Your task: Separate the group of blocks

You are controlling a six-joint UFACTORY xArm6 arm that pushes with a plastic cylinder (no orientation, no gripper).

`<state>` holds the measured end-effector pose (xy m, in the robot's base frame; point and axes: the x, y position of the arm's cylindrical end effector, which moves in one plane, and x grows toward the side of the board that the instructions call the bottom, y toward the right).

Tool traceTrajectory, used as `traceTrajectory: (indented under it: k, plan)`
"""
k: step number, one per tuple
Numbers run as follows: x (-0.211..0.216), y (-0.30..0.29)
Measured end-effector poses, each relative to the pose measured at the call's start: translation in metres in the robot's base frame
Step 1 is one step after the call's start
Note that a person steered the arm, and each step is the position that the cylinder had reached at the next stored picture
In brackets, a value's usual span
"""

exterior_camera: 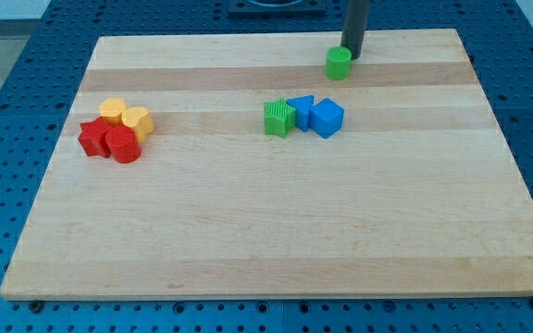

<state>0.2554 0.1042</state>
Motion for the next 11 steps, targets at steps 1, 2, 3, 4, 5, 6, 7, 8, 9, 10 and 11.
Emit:
traceTrajectory:
  k: [1,2,3,4,5,6,7,8,9,10,11]
  plan:
    - [0.021,-0.018]
    - [0.044,-0.040]
    - [0.065,-0.062]
    - [0.069,-0.076]
    - [0.067,-0.114]
    - [0.067,-0.173]
    - [0.067,-0.237]
    - [0.067,-0.303]
    - [0.067,-0.362]
    - [0.090,-0.397]
    - [0.121,-0.404]
